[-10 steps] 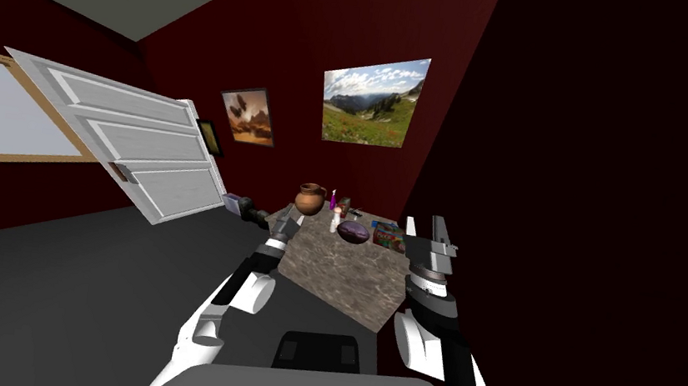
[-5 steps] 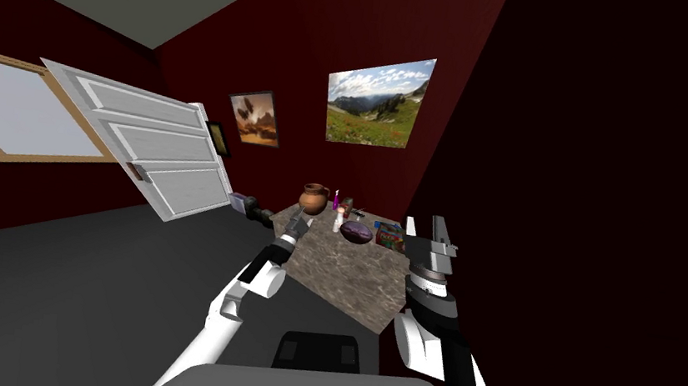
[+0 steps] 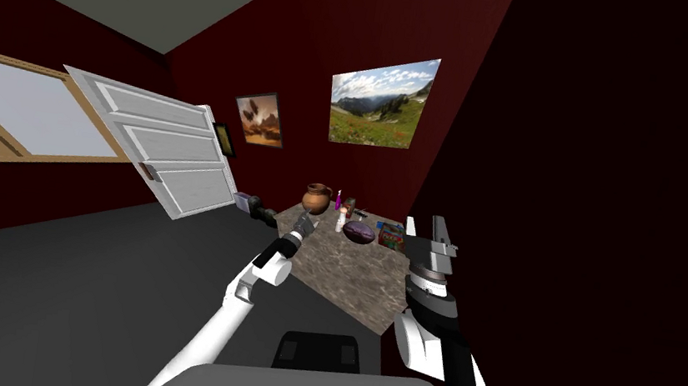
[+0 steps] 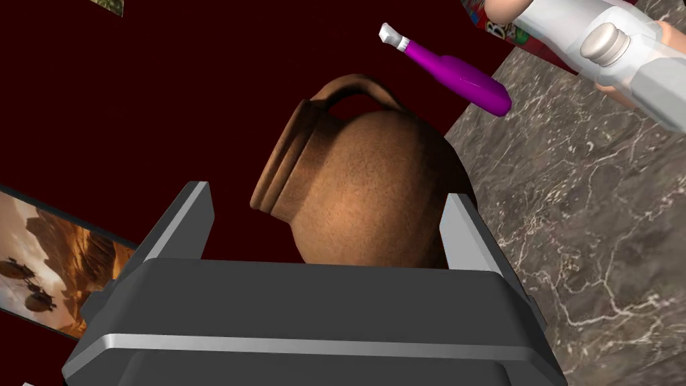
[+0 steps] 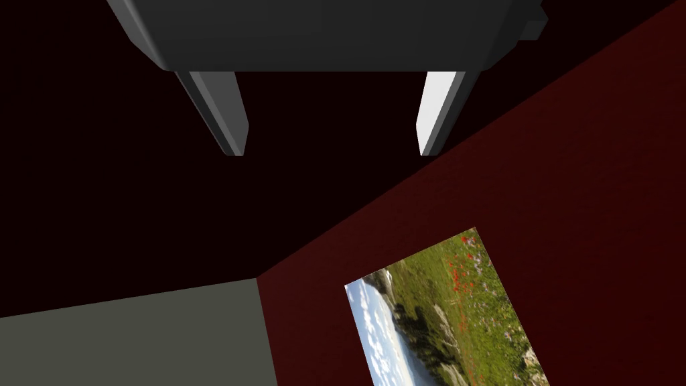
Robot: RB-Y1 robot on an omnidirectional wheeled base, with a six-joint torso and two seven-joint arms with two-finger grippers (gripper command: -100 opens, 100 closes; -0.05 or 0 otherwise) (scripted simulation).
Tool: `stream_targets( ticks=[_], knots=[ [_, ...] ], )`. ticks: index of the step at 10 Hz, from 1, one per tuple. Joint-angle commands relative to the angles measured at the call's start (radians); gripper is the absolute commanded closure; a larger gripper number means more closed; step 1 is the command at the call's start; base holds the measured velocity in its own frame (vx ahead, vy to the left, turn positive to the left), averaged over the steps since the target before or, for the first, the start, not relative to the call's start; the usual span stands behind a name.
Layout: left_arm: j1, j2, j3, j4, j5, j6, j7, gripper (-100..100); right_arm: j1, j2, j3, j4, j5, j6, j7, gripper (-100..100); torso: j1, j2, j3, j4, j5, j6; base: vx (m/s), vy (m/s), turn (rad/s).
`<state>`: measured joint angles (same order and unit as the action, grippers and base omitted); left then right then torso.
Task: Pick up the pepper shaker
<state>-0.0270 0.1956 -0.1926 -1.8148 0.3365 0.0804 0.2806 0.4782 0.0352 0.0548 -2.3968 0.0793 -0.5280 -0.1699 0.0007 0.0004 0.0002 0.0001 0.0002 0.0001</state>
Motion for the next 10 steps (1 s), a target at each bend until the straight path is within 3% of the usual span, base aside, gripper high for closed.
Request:
stream_targets(
  ticks=[1, 4, 5, 7, 10],
  knots=[
    [-0.050, 0.004, -0.008, 0.050, 0.030, 0.050, 0.032, -100, 0.000, 0.000, 0.000, 0.000, 0.000, 0.000, 0.000, 0, 0.000, 0.000, 0.000, 0.000, 0.000, 0.000, -0.010, 0.018, 0.037],
    [-0.133, 0.005, -0.017, 0.131, 0.056, 0.132, 0.059, -100, 0.000, 0.000, 0.000, 0.000, 0.000, 0.000, 0.000, 0, 0.000, 0.000, 0.000, 0.000, 0.000, 0.000, -0.006, 0.018, 0.026],
    [-0.165, 0.005, -0.025, 0.169, 0.081, 0.157, 0.087, -100, 0.000, 0.000, 0.000, 0.000, 0.000, 0.000, 0.000, 0, 0.000, 0.000, 0.000, 0.000, 0.000, 0.000, -0.009, 0.016, 0.027],
    [-0.188, 0.005, -0.025, 0.196, 0.081, 0.187, 0.087, -100, 0.000, 0.000, 0.000, 0.000, 0.000, 0.000, 0.000, 0, 0.000, 0.000, 0.000, 0.000, 0.000, 0.000, -0.003, 0.010, 0.004],
    [-0.282, 0.003, -0.039, 0.301, 0.131, 0.267, 0.141, -100, 0.000, 0.000, 0.000, 0.000, 0.000, 0.000, 0.000, 0, 0.000, 0.000, 0.000, 0.000, 0.000, 0.000, -0.003, 0.014, 0.012]
  ],
)
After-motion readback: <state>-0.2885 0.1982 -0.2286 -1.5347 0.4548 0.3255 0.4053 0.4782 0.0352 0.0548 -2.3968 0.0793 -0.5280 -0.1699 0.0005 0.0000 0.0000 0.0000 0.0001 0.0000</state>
